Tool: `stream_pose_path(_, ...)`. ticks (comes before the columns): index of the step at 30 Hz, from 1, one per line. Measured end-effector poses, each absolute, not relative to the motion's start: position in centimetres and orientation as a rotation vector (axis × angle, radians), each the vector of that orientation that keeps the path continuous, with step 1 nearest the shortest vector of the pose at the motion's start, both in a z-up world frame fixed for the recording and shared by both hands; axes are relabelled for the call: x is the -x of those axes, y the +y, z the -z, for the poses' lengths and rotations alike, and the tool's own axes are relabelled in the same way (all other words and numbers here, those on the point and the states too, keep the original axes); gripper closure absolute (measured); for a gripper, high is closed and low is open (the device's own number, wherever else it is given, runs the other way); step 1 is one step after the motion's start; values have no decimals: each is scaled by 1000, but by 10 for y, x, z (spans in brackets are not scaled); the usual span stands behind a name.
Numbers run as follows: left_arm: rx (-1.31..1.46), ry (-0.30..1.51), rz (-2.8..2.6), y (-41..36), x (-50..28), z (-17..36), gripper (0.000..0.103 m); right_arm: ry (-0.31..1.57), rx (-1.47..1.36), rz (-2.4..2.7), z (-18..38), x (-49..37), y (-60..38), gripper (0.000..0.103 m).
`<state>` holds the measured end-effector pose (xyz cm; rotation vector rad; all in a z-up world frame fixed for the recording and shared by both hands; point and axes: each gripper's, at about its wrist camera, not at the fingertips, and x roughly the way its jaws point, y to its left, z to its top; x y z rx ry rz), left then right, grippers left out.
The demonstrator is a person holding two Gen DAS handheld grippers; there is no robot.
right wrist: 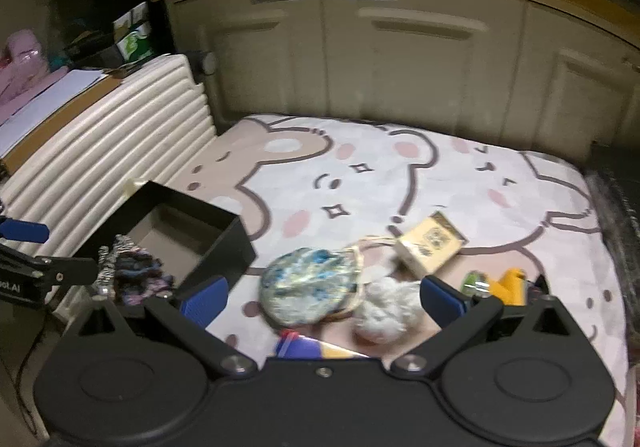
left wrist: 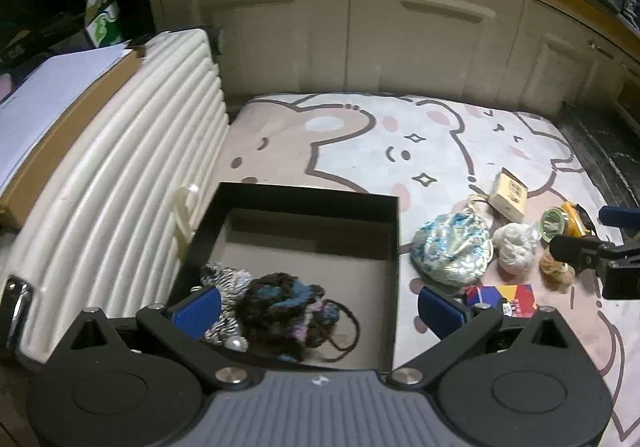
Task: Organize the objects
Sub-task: 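Withdraw both tools from the black box back toward the remaining items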
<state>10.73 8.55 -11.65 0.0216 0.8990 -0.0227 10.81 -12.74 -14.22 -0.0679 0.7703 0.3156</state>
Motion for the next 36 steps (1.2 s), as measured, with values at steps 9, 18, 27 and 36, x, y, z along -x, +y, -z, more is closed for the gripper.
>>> stream_pose_path(9,-49,901,71,60,-119,120,0,762,69,-225,147,-108,-165,0)
stream_pose_path(18,-69,895,137,33,-129,120,0,747,73,-126,152,-104,-202,0)
stream_pose_path(27,-100,839,216,0,-135,117,0,725,74,-74,154,-96,-231,0)
stream_pose_path(36,-111,830,297,-36,-140,123,0,697,37,-39,155,-92,-252,0)
